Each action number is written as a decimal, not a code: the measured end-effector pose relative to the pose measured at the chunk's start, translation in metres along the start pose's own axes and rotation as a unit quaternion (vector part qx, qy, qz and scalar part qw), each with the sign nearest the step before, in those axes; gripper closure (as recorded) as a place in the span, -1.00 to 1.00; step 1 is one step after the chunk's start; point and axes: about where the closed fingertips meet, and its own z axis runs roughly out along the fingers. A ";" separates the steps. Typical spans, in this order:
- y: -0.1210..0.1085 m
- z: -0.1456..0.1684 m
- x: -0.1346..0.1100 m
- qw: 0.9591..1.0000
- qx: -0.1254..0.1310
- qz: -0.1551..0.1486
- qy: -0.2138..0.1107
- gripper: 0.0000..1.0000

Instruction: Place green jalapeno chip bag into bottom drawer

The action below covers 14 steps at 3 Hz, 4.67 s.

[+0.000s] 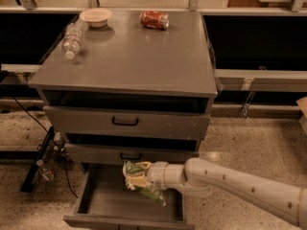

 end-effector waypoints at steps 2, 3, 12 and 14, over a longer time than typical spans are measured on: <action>-0.007 0.023 0.030 0.999 -0.010 0.020 0.028 1.00; -0.011 0.034 0.039 0.999 -0.014 0.030 0.026 1.00; -0.075 0.149 0.214 0.991 0.001 0.133 0.022 1.00; -0.083 0.165 0.226 0.989 -0.004 0.147 0.022 1.00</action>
Offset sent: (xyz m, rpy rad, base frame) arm 0.0028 0.0076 -0.0290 -0.0256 0.0483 0.0100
